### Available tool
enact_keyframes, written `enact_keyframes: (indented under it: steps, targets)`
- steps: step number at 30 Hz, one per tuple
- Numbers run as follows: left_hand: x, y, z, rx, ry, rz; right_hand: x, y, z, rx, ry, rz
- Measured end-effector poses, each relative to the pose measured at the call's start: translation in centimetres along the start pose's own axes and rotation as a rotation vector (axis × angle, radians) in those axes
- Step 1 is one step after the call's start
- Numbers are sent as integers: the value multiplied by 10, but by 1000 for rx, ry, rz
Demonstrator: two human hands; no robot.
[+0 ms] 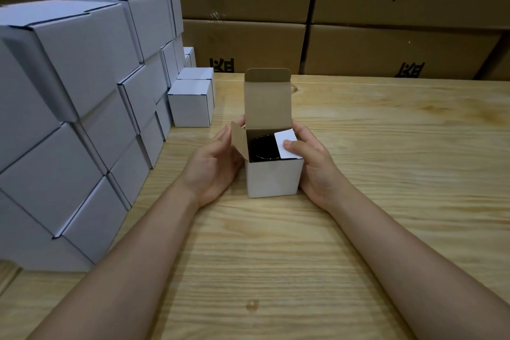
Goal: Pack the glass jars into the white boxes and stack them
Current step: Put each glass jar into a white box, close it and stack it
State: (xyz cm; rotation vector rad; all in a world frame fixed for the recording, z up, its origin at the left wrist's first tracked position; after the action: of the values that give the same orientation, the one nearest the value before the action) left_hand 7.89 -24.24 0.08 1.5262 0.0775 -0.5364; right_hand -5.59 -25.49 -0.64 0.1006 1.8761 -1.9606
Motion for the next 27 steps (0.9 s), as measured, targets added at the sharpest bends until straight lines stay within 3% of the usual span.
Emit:
enact_keyframes:
  steps: [2, 9, 13, 20, 27]
  targets:
    - [-1, -3, 2, -19, 60, 124, 0, 0, 0, 13, 4, -2]
    - [1, -2, 5, -142, 265, 229, -3, -5, -3, 65, -40, -39]
    - [-1, -1, 3, -167, 248, 238, -8, -11, -7, 124, -145, -5]
    - [-4, 5, -1, -214, 218, 278, -12, -9, -7, 163, -137, -91]
    - [-6, -5, -1, -97, 160, 212, -13, -15, -11, 226, -167, -142]
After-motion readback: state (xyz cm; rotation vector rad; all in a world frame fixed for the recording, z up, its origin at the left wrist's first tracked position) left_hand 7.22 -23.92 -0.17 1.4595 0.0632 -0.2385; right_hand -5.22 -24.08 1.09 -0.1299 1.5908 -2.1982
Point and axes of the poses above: each hand's wrist, its own z-axis towards the middle knuckle, its own x-axis out of the back of the hand, y = z × x, the point moved 7 cm from there along z, towards the middle knuckle, and after that the axes turned 2 degrees about y, right-handed, at the moved point
